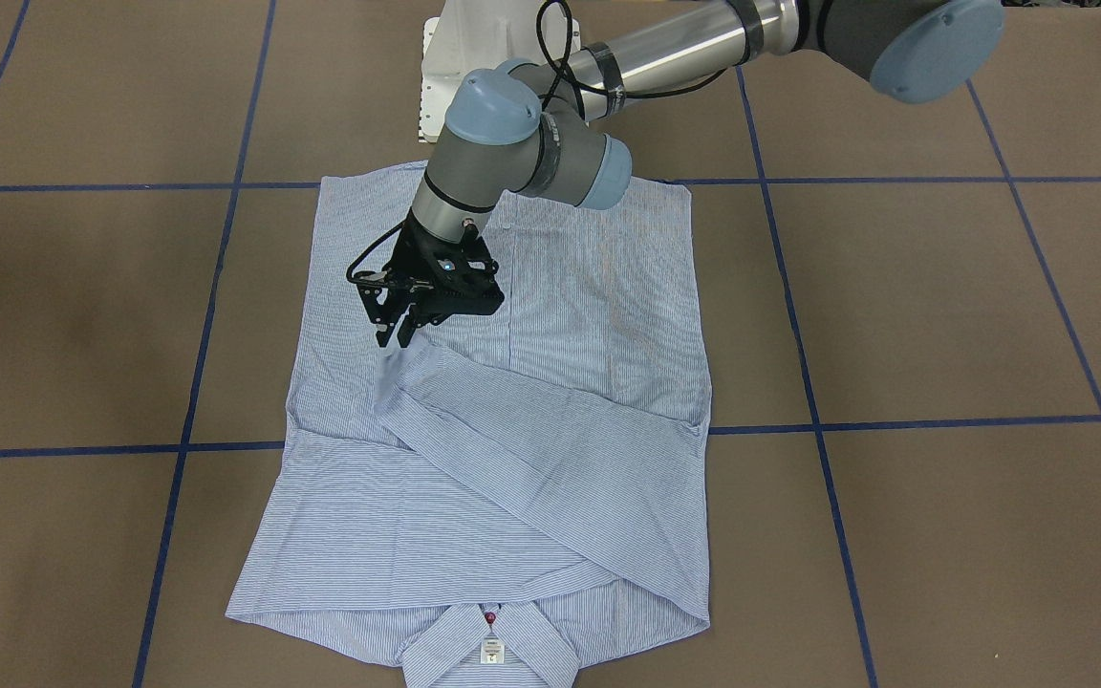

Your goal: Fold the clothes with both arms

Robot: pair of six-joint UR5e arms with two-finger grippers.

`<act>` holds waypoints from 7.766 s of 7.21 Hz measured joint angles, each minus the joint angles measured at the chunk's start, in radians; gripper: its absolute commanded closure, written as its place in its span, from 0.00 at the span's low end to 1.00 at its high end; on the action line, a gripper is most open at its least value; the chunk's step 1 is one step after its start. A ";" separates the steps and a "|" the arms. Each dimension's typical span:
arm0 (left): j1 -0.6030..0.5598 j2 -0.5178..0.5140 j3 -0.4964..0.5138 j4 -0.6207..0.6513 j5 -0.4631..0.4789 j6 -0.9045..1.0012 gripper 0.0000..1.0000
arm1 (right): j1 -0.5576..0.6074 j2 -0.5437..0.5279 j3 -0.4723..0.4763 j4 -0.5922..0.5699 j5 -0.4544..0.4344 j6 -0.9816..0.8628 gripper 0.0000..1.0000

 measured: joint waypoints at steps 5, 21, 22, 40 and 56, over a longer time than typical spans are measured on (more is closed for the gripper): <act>-0.131 0.053 0.002 0.051 -0.021 0.044 0.01 | -0.030 -0.006 -0.051 0.222 0.068 0.106 0.00; -0.197 0.644 -0.765 0.381 -0.094 0.260 0.05 | -0.867 -0.403 0.276 0.842 -0.332 1.204 0.02; -0.190 0.641 -0.769 0.383 -0.094 0.260 0.05 | -0.896 -0.423 0.274 0.854 -0.343 1.212 0.03; -0.187 0.649 -0.769 0.384 -0.094 0.262 0.04 | -0.977 -0.393 0.229 0.850 -0.348 1.220 0.68; -0.190 0.658 -0.769 0.388 -0.094 0.262 0.02 | -0.973 -0.380 0.250 0.850 -0.344 1.221 1.00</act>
